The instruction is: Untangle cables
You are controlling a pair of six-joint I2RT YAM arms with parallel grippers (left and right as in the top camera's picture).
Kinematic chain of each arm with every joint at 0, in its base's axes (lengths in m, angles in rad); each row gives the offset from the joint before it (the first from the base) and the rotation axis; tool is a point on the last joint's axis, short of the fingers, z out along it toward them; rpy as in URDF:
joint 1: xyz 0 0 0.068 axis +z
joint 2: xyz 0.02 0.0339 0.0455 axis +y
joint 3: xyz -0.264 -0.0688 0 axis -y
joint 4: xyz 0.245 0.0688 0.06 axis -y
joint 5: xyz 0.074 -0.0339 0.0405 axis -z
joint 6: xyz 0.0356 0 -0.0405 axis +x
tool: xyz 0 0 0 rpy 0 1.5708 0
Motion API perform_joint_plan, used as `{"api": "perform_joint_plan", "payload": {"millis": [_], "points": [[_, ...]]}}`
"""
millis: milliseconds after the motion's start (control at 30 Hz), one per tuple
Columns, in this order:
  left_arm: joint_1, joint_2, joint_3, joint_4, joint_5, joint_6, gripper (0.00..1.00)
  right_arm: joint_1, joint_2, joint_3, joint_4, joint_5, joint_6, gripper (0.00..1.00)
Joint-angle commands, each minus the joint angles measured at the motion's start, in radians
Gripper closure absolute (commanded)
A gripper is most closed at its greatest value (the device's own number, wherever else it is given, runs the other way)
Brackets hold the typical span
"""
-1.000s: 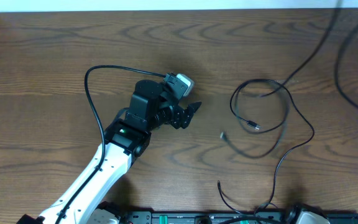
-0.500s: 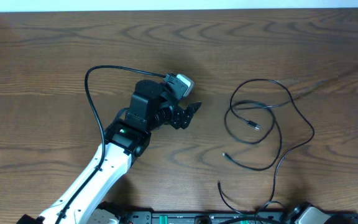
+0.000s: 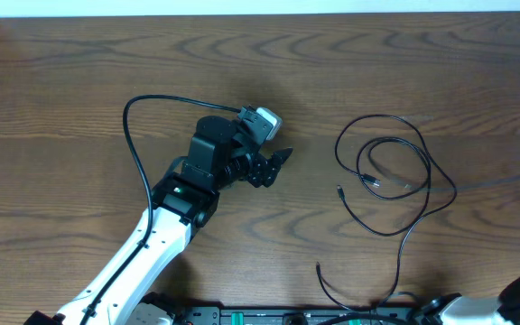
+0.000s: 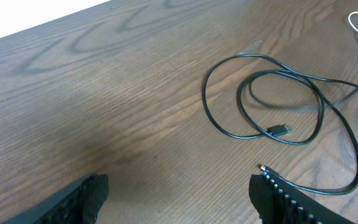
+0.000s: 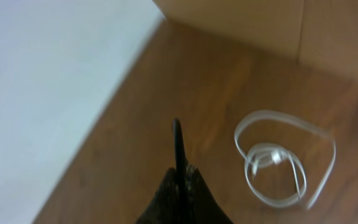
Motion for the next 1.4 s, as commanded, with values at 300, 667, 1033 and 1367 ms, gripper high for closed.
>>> {"api": "perform_joint_plan", "payload": {"millis": [300,667,1033,1367], "points": [[0.003,0.006,0.011,0.000,-0.006,0.013,0.22,-0.003,0.266,0.005,-0.198,0.013,-0.177,0.91],[0.003,0.006,0.011,0.001,-0.006,0.013,0.22,0.013,0.293,0.005,-0.252,-0.254,-0.300,0.01],[0.003,0.006,0.011,0.002,-0.006,0.013,0.22,0.341,0.293,0.004,-0.318,-0.069,-0.481,0.04],[0.003,0.006,0.011,0.001,-0.006,0.013,0.22,0.582,0.293,-0.021,-0.286,0.283,0.152,0.06]]}}
